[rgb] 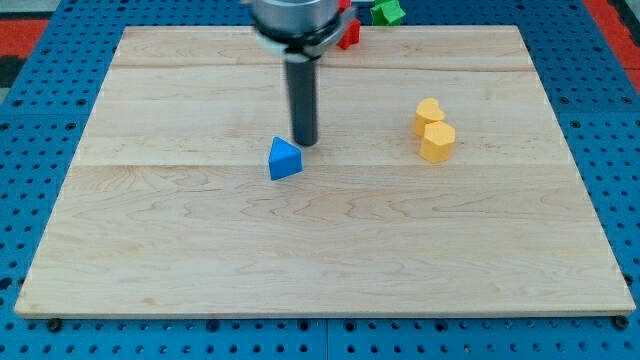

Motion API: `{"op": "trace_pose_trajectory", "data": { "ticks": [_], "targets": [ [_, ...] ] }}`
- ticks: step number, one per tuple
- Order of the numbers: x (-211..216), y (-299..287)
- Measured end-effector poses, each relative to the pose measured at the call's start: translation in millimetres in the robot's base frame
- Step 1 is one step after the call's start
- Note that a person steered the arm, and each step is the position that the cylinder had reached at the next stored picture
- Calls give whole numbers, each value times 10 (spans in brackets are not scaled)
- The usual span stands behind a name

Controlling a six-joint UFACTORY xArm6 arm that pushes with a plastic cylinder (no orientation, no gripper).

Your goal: Push the blue cube closer to the blue triangle

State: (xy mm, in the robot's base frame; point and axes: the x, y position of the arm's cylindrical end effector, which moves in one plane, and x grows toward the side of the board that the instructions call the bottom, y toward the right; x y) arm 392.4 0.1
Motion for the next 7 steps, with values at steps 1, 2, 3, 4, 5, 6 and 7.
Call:
{"op": "trace_pose_trajectory", "data": {
  "ticks": [1, 2, 3, 4, 5, 6, 7],
  "targets": [
    [-479, 499],
    [-1064, 476],
    [-1444, 349],
    [-1660, -79],
    [-1896, -458],
    [-1926, -936],
    [-1718, -925]
  ]
}}
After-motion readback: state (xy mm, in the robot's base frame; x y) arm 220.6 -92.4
